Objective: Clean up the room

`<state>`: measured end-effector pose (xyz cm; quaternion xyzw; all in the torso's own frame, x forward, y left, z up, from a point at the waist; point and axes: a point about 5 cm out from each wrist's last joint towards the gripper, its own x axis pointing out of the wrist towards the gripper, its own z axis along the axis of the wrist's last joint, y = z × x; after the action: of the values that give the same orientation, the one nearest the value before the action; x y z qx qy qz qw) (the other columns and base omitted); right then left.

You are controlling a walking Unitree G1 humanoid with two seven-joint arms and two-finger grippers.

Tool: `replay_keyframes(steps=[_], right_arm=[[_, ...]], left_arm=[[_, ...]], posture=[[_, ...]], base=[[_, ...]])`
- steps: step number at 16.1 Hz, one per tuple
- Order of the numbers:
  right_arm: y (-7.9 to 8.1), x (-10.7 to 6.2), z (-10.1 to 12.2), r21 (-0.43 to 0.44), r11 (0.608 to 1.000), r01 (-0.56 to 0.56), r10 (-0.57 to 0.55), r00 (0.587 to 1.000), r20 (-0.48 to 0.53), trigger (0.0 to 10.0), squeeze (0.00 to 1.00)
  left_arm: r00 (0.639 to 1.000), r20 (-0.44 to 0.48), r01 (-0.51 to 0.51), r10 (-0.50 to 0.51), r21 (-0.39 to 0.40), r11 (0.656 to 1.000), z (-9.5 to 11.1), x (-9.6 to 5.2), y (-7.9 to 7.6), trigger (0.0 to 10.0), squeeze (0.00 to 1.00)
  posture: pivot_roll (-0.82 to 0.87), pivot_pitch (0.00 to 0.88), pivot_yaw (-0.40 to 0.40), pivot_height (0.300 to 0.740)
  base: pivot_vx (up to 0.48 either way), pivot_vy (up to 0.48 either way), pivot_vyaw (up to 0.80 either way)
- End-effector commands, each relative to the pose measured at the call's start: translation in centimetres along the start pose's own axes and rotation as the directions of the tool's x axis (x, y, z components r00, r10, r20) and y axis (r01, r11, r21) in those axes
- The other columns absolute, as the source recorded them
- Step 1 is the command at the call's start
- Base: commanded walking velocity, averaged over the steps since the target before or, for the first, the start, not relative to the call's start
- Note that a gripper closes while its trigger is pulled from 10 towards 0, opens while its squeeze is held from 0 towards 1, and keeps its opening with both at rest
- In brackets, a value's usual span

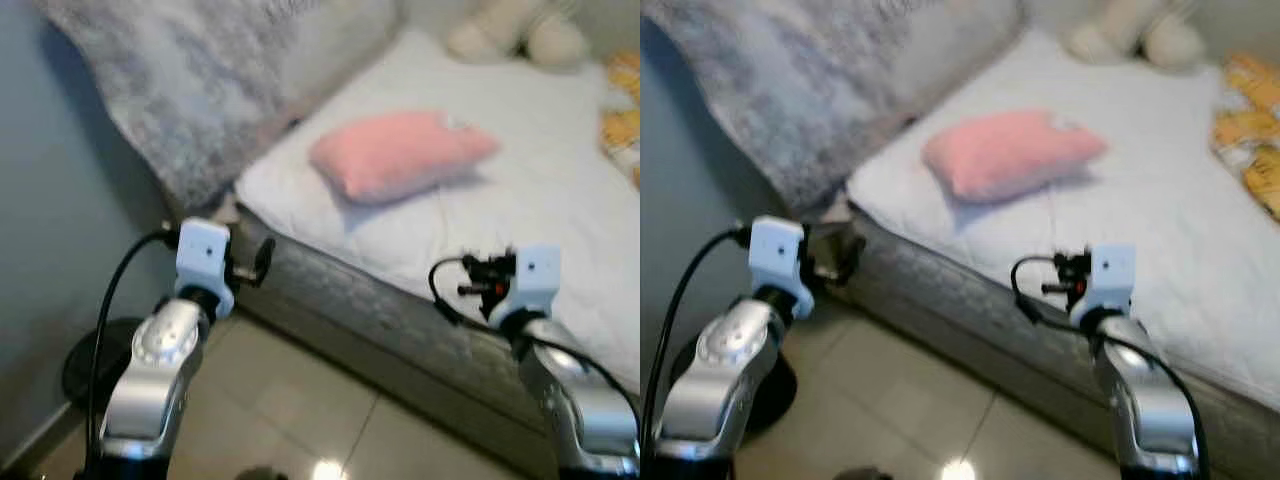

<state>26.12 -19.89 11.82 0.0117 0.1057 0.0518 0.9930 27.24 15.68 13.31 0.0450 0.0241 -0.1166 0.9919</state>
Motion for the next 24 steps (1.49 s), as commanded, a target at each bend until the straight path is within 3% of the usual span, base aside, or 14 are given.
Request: replay_keyframes(steps=[1,4,11,14,17,20,24], right_arm=[[0.7,0.2,0.2,-0.013,0.999,-0.035,0.036,0.999,0.011,10.0,0.0],[1.8,0.3,0.2,-0.034,0.989,-0.141,0.141,0.99,0.009,10.0,0.0],[2.7,0.1,-0.8,-0.02,0.984,-0.179,0.179,0.984,-0.002,10.0,0.0],[2.6,0.0,-1.2,0.004,0.986,-0.166,0.166,0.986,0.002,10.0,0.0],[2.5,0.1,-1.4,0.072,0.987,-0.144,0.144,0.99,0.006,10.0,0.0],[2.8,0.2,-1.3,0.012,0.985,-0.171,0.171,0.985,0.011,10.0,0.0],[3.0,0.4,-1.5,0.018,0.985,-0.174,0.174,0.985,0.011,10.0,0.0]], left_arm=[[0.999,-0.023,-0.032,0.032,0.017,0.999,-0.5,-0.2,0.7,10.0,0.0],[0.998,-0.025,-0.051,0.051,0.005,0.999,-0.9,-0.6,0.9,10.0,0.0],[0.996,-0.031,-0.085,0.085,0.015,0.996,-2.2,-1.7,1.0,10.0,0.0],[0.995,-0.006,-0.104,0.105,0.022,0.994,-1.6,-1.6,1.3,10.0,0.0],[0.993,0.012,-0.118,0.118,0.026,0.993,-1.1,-1.5,1.3,10.0,0.0],[0.99,0.038,-0.132,0.132,-0.022,0.991,-0.7,-1.3,1.2,10.0,0.0],[0.992,0.039,-0.124,0.123,0.009,0.992,-0.9,-1.3,1.3,10.0,0.0]], posture=[[-0.06,0.026,0.037,0.74],[-0.06,0.022,0.038,0.74],[-0.06,0.0,0.04,0.74],[-0.05,0.0,0.037,0.74],[-0.04,0.0,0.037,0.74],[-0.04,0.0,0.032,0.74],[-0.04,0.0,0.033,0.74]], base=[[0.0,-0.48,0.8],[0.0,-0.48,0.8],[0.0,-0.469,0.8],[0.0,0.0,0.8],[0.0,0.0,0.0],[0.231,0.0,0.17],[0.407,0.0,0.8]])
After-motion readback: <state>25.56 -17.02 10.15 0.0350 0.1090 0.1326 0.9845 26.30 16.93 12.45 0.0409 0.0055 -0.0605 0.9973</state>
